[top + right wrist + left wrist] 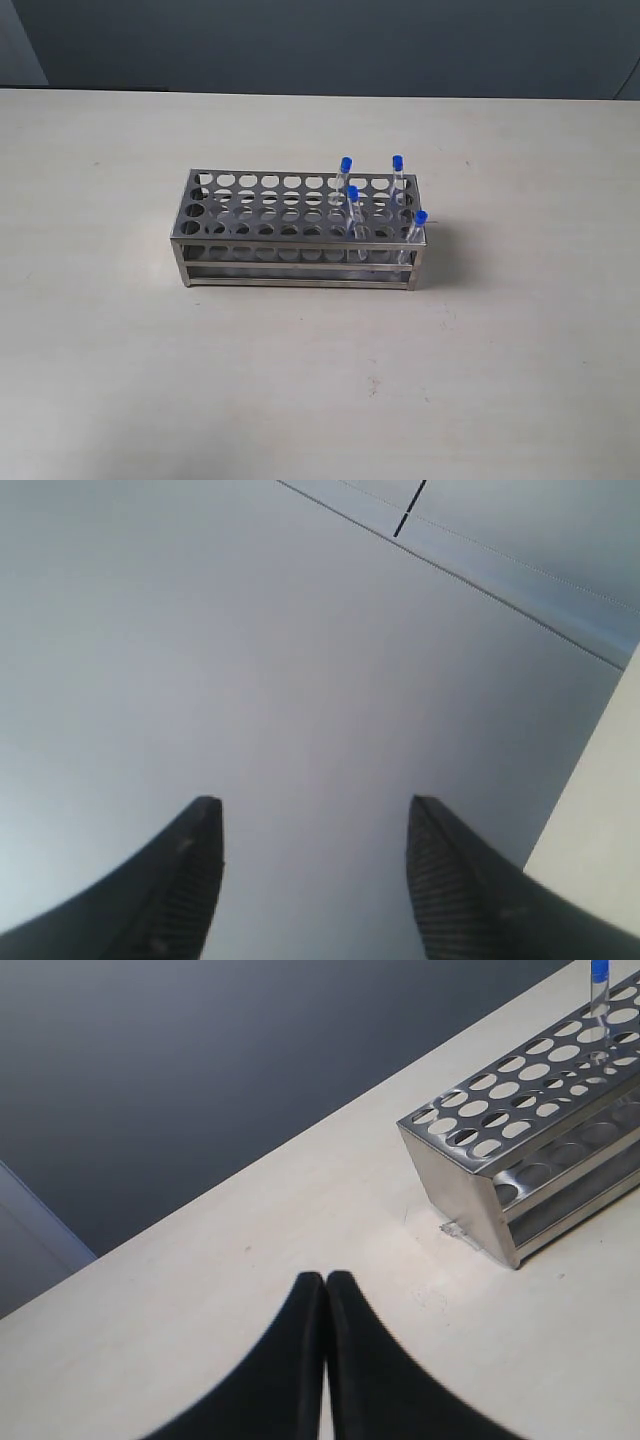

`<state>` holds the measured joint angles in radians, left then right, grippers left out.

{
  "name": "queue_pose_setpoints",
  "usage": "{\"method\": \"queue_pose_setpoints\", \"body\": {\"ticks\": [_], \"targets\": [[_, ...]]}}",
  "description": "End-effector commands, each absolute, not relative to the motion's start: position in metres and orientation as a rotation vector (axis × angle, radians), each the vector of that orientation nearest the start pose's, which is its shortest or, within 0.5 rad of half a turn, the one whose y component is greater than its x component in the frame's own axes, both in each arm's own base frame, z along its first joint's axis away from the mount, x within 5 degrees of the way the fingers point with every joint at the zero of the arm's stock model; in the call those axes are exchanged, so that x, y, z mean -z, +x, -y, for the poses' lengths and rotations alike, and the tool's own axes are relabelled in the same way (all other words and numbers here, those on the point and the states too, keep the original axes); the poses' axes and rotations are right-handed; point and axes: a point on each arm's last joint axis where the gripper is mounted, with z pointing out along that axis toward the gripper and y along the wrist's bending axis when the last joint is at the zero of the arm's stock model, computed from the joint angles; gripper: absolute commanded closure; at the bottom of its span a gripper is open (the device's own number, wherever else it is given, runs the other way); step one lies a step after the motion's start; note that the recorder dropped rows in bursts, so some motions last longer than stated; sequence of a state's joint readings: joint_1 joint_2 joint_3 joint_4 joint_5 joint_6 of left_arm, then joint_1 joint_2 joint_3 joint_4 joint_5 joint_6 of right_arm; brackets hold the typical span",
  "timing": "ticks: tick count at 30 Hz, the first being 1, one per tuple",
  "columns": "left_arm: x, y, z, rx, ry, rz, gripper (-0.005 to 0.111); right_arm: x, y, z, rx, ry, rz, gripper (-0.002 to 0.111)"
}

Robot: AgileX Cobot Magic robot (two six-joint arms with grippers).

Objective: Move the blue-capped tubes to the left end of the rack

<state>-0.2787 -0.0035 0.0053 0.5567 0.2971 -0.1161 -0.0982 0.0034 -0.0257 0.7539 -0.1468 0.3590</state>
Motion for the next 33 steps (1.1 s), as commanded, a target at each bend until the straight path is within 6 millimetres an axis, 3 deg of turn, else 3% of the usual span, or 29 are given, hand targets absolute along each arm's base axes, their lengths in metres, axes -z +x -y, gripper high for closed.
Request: {"method": "queue_pose_setpoints", "body": {"ticks": [1, 7, 10, 12, 14, 15, 17, 18, 21, 23, 25, 29, 33], "targets": [[-0.191, 0.056, 0.002, -0.229, 0.487, -1.666, 0.106, -0.235, 0.05, 0.018, -0.754, 0.863, -1.035, 0.055], [-0.191, 0.056, 0.002, -0.229, 0.487, -1.666, 0.106, -0.252, 0.036, 0.036, -0.753, 0.918, -0.686, 0.055], [-0.191, 0.056, 0.002, -0.229, 0.487, -1.666, 0.106, -0.258, 0.033, 0.037, -0.814, 0.936, -0.619, 0.055], [-0.191, 0.056, 0.002, -0.229, 0.487, -1.666, 0.106, -0.271, 0.031, 0.032, -0.766, 0.835, -0.665, 0.057], [-0.191, 0.056, 0.002, -0.229, 0.487, -1.666, 0.106, -0.296, 0.038, 0.014, -0.55, 0.547, -0.919, 0.074], [-0.191, 0.056, 0.002, -0.229, 0.487, -1.666, 0.106, -0.31, 0.048, 0.006, -0.372, 0.392, -1.157, 0.089], [-0.191, 0.056, 0.002, -0.229, 0.487, -1.666, 0.106, -0.328, 0.066, 0.007, -0.218, 0.373, -1.499, 0.105], [-0.191, 0.056, 0.002, -0.229, 0.487, -1.666, 0.106, -0.333, 0.08, 0.007, -0.148, 0.308, -1.666, 0.107], [-0.191, 0.056, 0.002, -0.229, 0.487, -1.666, 0.106, -0.349, 0.126, -0.022, -0.246, -0.084, -2.004, 0.099], [-0.191, 0.056, 0.002, -0.229, 0.487, -1.666, 0.106, -0.347, 0.155, -0.053, -0.421, -0.375, -2.17, 0.091], [-0.191, 0.056, 0.002, -0.229, 0.487, -1.666, 0.106, -0.335, 0.184, -0.082, -0.483, -0.547, -2.32, 0.085], [-0.191, 0.056, 0.002, -0.229, 0.487, -1.666, 0.106, -0.305, 0.223, -0.124, -0.327, -0.694, -2.536, 0.083], [-0.191, 0.056, 0.002, -0.226, 0.485, -1.669, 0.106, -0.287, 0.244, -0.159, -0.244, -0.787, -2.534, 0.083]]}}
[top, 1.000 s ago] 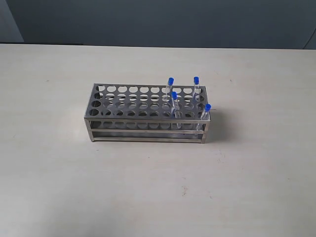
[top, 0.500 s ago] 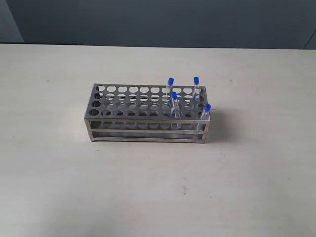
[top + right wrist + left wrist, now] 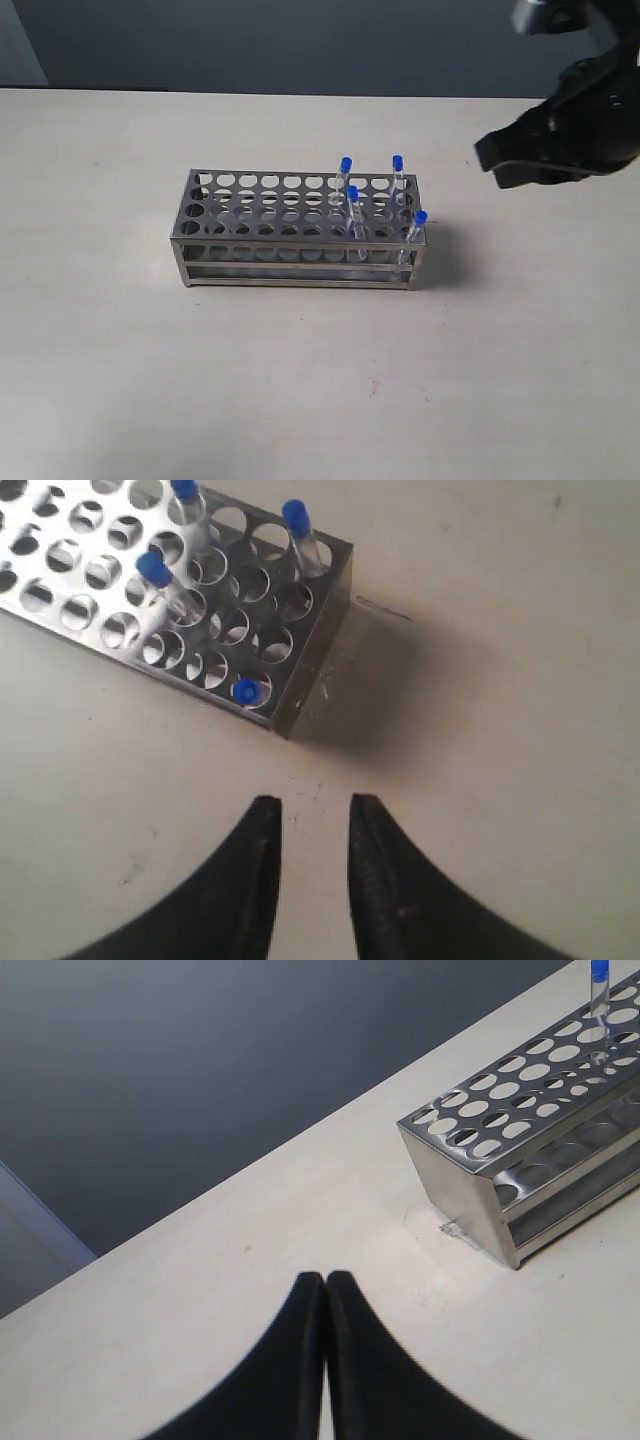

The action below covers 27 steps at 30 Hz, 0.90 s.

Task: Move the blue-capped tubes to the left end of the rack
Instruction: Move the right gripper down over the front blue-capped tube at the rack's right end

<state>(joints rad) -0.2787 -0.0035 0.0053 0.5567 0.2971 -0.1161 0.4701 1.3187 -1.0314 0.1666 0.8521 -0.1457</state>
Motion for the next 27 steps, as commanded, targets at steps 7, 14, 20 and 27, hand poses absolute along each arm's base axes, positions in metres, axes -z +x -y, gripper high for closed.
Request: {"method": "queue_pose_setpoints", "body": {"ticks": [7, 14, 20, 27], "targets": [[-0.191, 0.056, 0.002, -0.226, 0.485, -1.669, 0.106, -0.266, 0.248, -0.199, -0.292, -0.891, -2.463, 0.083], [-0.191, 0.056, 0.002, -0.226, 0.485, -1.669, 0.106, -0.249, 0.251, -0.205, -0.276, -0.919, -2.518, 0.083], [-0.191, 0.056, 0.002, -0.226, 0.485, -1.669, 0.106, -0.243, 0.253, -0.205, -0.244, -0.942, -2.532, 0.083], [-0.191, 0.056, 0.002, -0.226, 0.485, -1.669, 0.106, -0.241, 0.257, -0.203, -0.19, -0.929, -2.521, 0.083]]}}
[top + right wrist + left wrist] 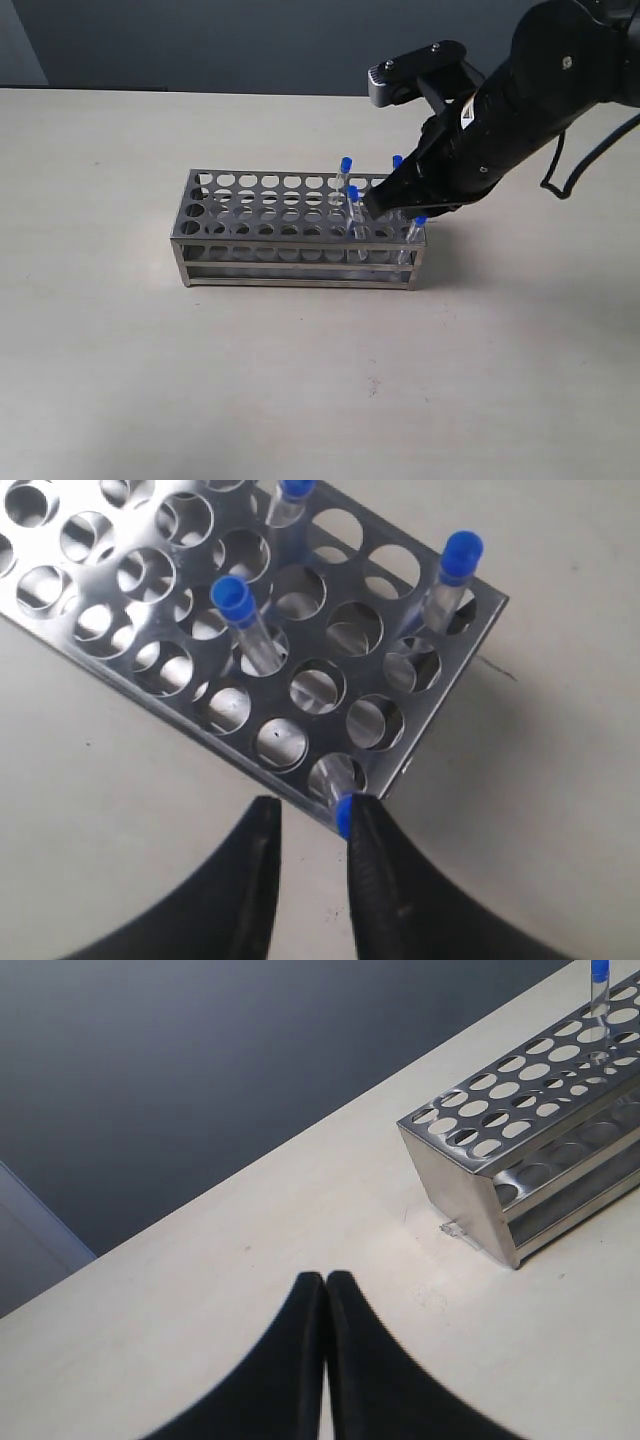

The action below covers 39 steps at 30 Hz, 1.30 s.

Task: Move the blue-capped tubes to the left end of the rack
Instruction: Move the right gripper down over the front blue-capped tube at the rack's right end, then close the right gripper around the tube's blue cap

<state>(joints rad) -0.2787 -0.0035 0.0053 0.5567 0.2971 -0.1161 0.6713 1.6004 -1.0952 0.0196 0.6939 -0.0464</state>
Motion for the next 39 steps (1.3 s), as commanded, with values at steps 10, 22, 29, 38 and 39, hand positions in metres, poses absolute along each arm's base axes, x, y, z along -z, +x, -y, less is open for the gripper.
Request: {"method": "queue_pose_setpoints", "body": {"ticks": [10, 22, 29, 38, 39], "targets": [[-0.191, 0.056, 0.002, -0.228, 0.485, -1.669, 0.106, -0.221, 0.265, -0.209, -0.173, -0.945, -2.551, 0.083], [-0.191, 0.056, 0.002, -0.229, 0.487, -1.667, 0.106, -0.209, 0.268, -0.211, -0.155, -0.956, -2.575, 0.083], [-0.191, 0.056, 0.002, -0.229, 0.487, -1.667, 0.106, -0.211, 0.268, -0.211, -0.157, -0.954, -2.563, 0.057], [-0.191, 0.056, 0.002, -0.229, 0.487, -1.667, 0.106, -0.211, 0.269, -0.209, -0.13, -0.928, -2.571, 0.054], [-0.191, 0.056, 0.002, -0.229, 0.487, -1.667, 0.106, -0.211, 0.269, -0.209, -0.122, -0.929, -2.571, 0.054]]}}
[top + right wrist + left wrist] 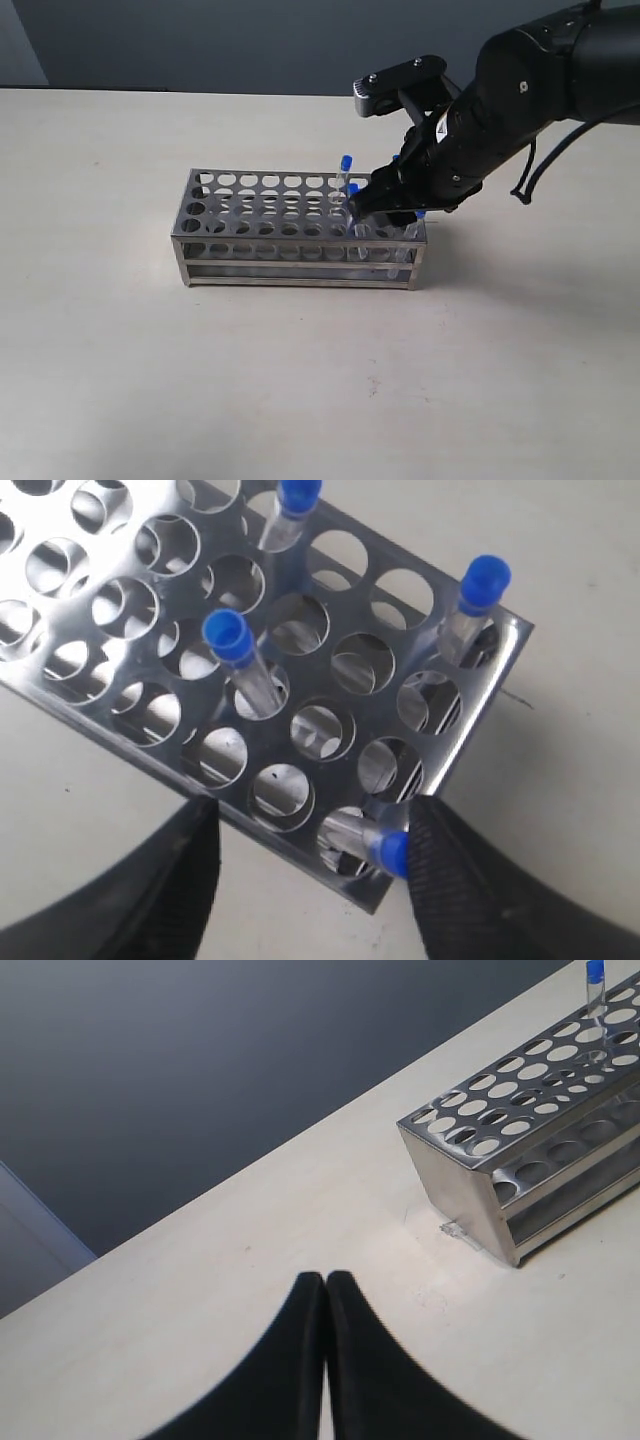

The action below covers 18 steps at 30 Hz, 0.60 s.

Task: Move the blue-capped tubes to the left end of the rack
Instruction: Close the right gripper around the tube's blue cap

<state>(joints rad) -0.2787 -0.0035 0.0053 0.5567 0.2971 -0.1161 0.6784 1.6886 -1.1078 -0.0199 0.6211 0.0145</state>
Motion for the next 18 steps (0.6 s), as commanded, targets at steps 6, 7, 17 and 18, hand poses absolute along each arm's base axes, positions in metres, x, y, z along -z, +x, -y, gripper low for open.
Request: {"method": "queue_pose_setpoints", "body": {"ticks": [6, 7, 17, 18], "targets": [[-0.1908, 0.0559, 0.0019, -0.229, 0.487, -1.667, 0.106, -0.2107, 0.2701, -0.205, -0.069, -0.906, -2.587, 0.054], [-0.1908, 0.0559, 0.0019, -0.229, 0.487, -1.667, 0.106, -0.2106, 0.2702, -0.2044, -0.06, -0.904, -2.59, 0.054], [-0.1908, 0.0559, 0.0019, -0.229, 0.487, -1.667, 0.106, -0.2115, 0.272, -0.2053, -0.07, -0.864, -2.579, 0.054], [-0.1906, 0.0559, 0.0018, -0.228, 0.485, -1.669, 0.106, -0.211, 0.2725, -0.2058, -0.073, -0.863, -2.574, 0.054]]}}
